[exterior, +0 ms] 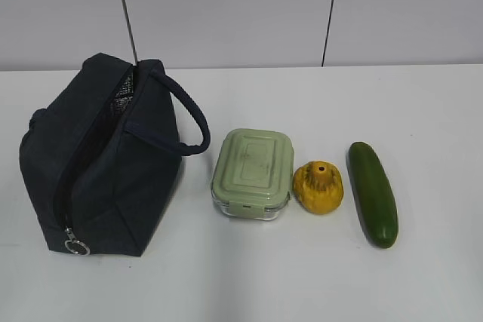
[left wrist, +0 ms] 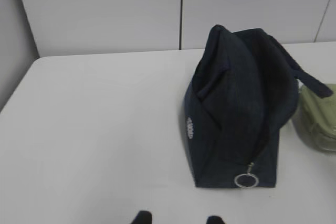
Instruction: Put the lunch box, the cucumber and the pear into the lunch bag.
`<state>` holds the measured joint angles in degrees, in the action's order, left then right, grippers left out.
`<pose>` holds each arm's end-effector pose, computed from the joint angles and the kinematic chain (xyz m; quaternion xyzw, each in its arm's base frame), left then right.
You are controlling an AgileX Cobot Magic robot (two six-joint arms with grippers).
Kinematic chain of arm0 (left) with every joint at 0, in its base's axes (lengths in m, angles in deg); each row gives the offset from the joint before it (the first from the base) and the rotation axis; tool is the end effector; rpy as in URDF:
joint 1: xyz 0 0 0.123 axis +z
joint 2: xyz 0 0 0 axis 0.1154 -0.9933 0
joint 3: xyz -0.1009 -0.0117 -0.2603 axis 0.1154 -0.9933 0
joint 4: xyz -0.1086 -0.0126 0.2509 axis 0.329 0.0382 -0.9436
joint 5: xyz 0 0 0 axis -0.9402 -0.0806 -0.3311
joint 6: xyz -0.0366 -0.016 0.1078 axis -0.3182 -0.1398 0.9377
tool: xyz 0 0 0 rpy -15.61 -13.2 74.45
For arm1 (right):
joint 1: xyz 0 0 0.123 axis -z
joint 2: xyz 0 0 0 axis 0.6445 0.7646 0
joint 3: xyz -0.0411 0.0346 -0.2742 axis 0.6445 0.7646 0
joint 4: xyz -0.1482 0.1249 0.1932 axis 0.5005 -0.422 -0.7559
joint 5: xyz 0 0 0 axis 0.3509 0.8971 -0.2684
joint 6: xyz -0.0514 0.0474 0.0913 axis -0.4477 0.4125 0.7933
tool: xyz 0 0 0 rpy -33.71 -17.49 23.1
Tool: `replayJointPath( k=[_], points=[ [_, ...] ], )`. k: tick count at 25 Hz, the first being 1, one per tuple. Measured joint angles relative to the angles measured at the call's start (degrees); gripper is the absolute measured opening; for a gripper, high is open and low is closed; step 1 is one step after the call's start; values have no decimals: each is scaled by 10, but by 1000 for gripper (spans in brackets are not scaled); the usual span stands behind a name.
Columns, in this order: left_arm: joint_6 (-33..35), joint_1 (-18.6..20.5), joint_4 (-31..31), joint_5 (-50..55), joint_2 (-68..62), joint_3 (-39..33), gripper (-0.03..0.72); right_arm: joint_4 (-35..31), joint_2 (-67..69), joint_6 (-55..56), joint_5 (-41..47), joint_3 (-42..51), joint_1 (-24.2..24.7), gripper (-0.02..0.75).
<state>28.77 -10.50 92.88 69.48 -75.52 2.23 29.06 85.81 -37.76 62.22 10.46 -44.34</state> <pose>0.0325 -0.0103 0.2801 0.0724 0.8515 -0.0323 0.5184 0.0343 -0.0065 0.2685 -0.0547 0.8693 -0.0392 0.4896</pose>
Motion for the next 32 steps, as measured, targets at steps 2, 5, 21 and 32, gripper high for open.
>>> replayJointPath(
  k=[2, 5, 21, 32],
  points=[
    [0, -26, 18, -1, -2, 0, 206, 0, 0, 0, -6, -2, 0, 405],
    [0, -53, 21, -28, -40, 9, 206, -5, 16, 0, -23, -14, 0, 405],
    [90, -79, 129, -150, -560, 187, 404, -81, 446, 0, -225, -93, 0, 406],
    [119, -62, 130, -154, -678, 232, 405, -146, 669, -35, -225, -209, 0, 491]
  ],
)
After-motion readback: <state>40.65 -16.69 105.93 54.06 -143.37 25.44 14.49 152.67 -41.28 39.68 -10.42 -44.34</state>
